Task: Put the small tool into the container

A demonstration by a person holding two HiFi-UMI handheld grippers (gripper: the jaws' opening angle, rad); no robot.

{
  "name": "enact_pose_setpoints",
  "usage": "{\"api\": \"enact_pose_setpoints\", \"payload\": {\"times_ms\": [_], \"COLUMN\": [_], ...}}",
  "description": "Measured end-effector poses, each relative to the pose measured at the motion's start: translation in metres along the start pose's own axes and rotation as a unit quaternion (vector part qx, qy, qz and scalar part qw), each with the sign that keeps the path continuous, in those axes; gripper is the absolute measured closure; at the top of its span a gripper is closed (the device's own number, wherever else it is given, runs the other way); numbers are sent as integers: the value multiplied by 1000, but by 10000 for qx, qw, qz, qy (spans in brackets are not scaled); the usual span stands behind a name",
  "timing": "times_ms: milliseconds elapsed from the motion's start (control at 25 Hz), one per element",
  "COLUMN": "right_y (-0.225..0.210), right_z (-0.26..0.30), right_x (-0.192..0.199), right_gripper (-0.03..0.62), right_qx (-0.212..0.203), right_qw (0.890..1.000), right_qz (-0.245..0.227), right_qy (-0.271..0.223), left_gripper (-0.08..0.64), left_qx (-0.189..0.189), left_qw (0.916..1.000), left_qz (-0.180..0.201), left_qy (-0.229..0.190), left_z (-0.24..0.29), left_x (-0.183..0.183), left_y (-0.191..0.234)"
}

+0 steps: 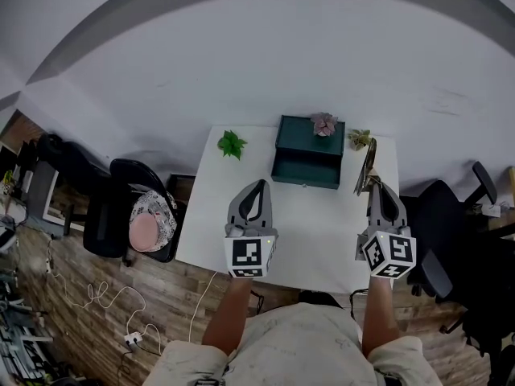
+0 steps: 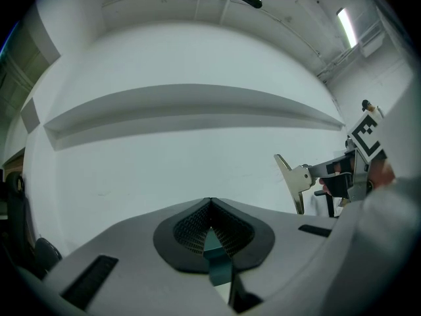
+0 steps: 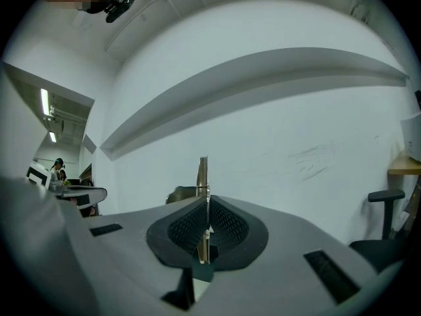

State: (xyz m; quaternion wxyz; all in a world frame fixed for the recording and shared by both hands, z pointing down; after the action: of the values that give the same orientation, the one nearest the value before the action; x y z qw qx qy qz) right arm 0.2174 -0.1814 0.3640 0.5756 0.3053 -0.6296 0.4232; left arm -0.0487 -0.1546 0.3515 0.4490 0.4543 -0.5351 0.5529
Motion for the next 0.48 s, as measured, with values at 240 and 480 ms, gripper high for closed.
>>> {"api": "enact_pose_setpoints", "payload": {"times_ms": [240,480], "right_y": [-24,-34], "right_z": [17,28], "right_x": [-5,-4], "right_gripper": [572,572], "right_qx": [-35,-79], "right_qw": [10000,9999], "right_qz": [41,91], "right_qy": [-27,-42], "left_gripper": [555,555], "left_qx": [-34,-123], "left_qw": [9998,9996], "left_qz": [157,233], "left_qy": [-65,-46], "left_z": [25,34], "left_x": [-9,-10], "left_y": [-10,-9]}}
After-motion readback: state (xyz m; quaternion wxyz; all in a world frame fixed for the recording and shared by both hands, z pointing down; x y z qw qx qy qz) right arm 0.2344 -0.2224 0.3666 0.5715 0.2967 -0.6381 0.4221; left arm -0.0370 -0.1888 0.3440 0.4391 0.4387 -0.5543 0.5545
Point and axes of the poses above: the fingertips, and each gripper's own axes: z forward along the fingers, y to its left, x out of its underside, the point moved 2 cm from there along -z, backward along the fingers, and after that the axes turned 9 degrees about -x, right-handed, at the moved point
